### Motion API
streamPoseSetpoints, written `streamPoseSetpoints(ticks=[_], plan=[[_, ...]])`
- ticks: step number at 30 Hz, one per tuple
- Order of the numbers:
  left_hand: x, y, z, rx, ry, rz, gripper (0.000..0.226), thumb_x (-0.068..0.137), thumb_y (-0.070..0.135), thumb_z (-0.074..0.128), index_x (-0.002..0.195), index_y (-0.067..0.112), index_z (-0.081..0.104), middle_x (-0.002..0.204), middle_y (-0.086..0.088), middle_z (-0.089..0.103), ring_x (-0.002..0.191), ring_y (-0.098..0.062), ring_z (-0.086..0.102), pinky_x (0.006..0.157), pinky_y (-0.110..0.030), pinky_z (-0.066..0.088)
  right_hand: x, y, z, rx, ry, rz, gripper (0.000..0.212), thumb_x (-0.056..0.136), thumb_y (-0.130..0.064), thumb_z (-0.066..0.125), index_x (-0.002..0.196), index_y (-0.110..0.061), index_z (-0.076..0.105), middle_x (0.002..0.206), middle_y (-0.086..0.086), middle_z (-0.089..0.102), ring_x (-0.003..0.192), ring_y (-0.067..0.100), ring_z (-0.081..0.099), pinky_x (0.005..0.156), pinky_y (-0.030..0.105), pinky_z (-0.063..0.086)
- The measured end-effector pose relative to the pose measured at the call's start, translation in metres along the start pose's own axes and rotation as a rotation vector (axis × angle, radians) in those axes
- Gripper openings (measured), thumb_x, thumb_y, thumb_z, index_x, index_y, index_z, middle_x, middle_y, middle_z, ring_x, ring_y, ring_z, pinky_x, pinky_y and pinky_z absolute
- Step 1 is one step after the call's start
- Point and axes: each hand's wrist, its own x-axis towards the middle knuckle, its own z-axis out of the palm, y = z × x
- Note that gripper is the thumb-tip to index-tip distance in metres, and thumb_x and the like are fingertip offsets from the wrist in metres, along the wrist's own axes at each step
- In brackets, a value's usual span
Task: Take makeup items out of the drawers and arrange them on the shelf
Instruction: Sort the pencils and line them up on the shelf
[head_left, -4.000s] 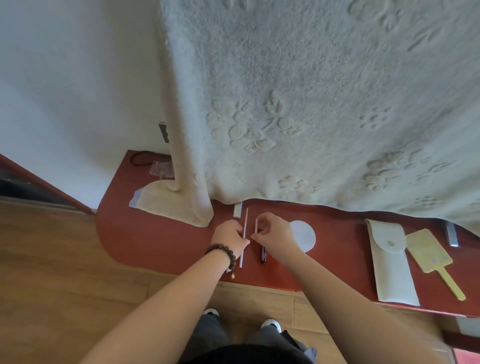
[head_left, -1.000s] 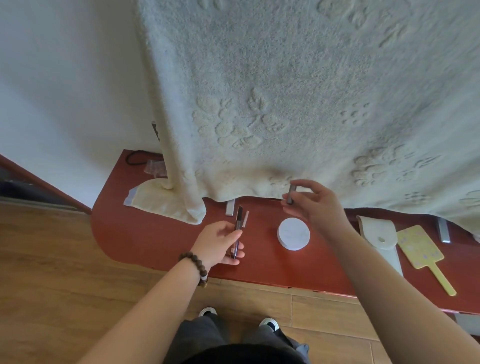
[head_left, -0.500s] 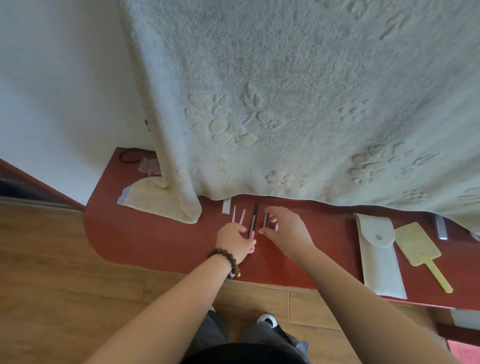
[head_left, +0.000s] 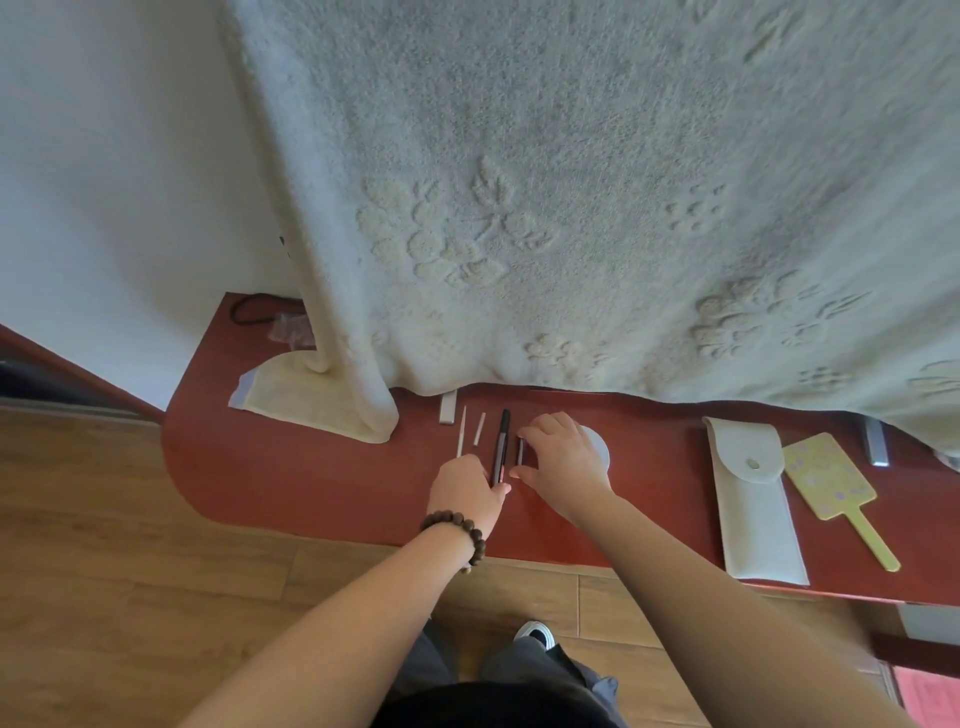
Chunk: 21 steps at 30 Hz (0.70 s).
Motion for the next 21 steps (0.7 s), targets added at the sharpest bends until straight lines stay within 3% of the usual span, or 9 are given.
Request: streamPoseSetpoints(ticks=[5, 9, 14, 18, 21], plan=[[-0.002, 0.001, -0.004, 0.053, 0.03, 0.048, 0.03, 0.086, 0.04, 0.066, 0.094, 0.011, 0.061, 0.094, -0.002, 0.064, 0.089, -0.019, 0.062, 0.069, -0.023, 0.045, -0.007, 0.007, -0.009, 0.105, 0.05, 0.03, 0.068, 0.079, -0.043, 0.07, 0.138, -0.018, 0.047, 0.137, -0.001, 0.046, 0.131, 0.02, 0.033, 0.111, 0.034, 0.03], [-0.005, -0.001, -0.007, -0.043, 0.064, 0.154, 0.024, 0.086, 0.032, 0.066, 0.101, 0.015, 0.061, 0.093, 0.001, 0.065, 0.09, -0.016, 0.063, 0.073, -0.022, 0.048, -0.026, 0.029, -0.021, 0.183, 0.127, 0.135, 0.081, 0.077, -0.045, 0.073, 0.145, -0.021, 0.035, 0.147, -0.003, 0.035, 0.137, 0.017, 0.025, 0.11, 0.034, 0.028], [-0.011, 0.01, -0.01, -0.208, 0.018, 0.288, 0.021, 0.085, 0.025, 0.068, 0.104, 0.017, 0.061, 0.087, 0.008, 0.062, 0.085, -0.01, 0.062, 0.077, -0.023, 0.052, -0.039, 0.045, -0.018, 0.184, -0.015, 0.173, 0.097, 0.07, -0.046, 0.078, 0.148, -0.019, 0.027, 0.152, -0.005, 0.028, 0.14, 0.017, 0.022, 0.112, 0.034, 0.026], [-0.013, 0.016, -0.013, -0.244, 0.006, 0.359, 0.024, 0.084, 0.024, 0.07, 0.105, 0.019, 0.06, 0.092, 0.008, 0.06, 0.082, -0.005, 0.059, 0.068, -0.007, 0.041, -0.039, 0.044, -0.016, 0.183, -0.006, 0.171, 0.089, 0.076, -0.041, 0.074, 0.147, -0.016, 0.028, 0.151, -0.003, 0.032, 0.137, 0.018, 0.027, 0.108, 0.033, 0.031], [-0.011, 0.019, -0.015, -0.238, -0.016, 0.387, 0.043, 0.078, 0.031, 0.075, 0.116, 0.022, 0.056, 0.106, 0.008, 0.058, 0.098, -0.005, 0.056, 0.082, -0.015, 0.047, -0.039, 0.044, -0.023, 0.307, 0.048, 0.215, 0.085, 0.075, -0.041, 0.075, 0.145, -0.015, 0.034, 0.147, -0.002, 0.037, 0.135, 0.019, 0.033, 0.106, 0.033, 0.033]])
